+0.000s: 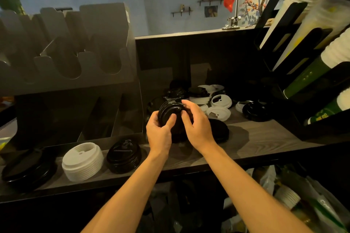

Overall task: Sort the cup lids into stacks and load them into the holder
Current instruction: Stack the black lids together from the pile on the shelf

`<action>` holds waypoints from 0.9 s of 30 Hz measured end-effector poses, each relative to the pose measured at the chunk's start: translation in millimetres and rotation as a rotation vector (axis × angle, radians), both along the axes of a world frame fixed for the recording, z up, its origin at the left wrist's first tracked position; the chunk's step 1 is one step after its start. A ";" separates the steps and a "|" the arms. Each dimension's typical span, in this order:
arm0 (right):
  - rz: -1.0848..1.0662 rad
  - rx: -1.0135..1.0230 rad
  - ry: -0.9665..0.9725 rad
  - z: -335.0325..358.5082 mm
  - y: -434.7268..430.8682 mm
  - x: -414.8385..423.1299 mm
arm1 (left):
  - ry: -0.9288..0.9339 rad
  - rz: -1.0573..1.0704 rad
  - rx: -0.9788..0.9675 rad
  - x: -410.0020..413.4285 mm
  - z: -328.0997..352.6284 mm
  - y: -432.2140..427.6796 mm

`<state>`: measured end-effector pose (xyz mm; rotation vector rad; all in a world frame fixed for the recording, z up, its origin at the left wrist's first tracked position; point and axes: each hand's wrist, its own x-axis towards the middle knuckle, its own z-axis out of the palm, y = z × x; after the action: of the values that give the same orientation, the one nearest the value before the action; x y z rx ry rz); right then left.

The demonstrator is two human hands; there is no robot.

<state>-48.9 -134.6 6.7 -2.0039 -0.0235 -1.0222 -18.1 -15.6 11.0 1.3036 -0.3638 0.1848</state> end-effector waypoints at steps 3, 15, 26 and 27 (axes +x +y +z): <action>-0.035 -0.045 -0.037 0.0 -1.2 -2.3 | -0.004 -0.055 -0.014 -2.4 -0.2 1.4; 0.152 0.338 0.125 41.1 -17.6 -2.9 | -0.136 -0.068 0.176 -5.4 -3.8 1.8; 0.100 0.223 0.212 41.8 -18.6 11.0 | -0.108 -0.028 0.187 -4.9 -1.8 1.4; 0.078 0.170 0.214 41.6 -18.9 9.3 | -0.109 -0.020 0.189 -4.7 -2.1 1.6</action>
<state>-39.5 -153.5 48.3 -1.9303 0.0969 -0.7320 -22.8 -14.0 9.0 1.4788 -0.4966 0.2088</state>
